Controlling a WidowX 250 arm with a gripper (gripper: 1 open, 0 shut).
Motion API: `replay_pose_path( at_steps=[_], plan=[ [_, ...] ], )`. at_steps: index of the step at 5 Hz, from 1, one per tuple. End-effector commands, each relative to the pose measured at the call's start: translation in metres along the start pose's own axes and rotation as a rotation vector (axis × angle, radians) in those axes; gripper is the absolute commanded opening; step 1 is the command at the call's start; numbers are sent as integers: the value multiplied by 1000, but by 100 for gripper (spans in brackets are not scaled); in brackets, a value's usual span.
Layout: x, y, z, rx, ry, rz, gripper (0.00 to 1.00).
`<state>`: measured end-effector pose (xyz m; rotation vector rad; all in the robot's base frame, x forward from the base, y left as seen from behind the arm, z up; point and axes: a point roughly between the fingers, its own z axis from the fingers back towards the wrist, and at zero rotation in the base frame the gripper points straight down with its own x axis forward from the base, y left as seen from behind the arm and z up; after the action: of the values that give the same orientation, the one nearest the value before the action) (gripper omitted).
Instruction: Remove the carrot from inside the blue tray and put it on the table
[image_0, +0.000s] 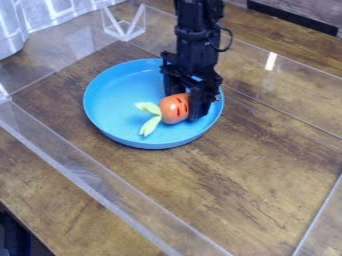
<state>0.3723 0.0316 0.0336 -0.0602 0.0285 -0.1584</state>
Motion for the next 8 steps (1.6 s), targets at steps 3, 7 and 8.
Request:
replay_pose_path(
  at_steps=[3,7,8],
  plan=[
    [19,-12,48,60,-72,-61,0],
    [27,-26,58,79,-53,-115,0],
    [29,-30,59,79,-46,-126,0]
  ],
)
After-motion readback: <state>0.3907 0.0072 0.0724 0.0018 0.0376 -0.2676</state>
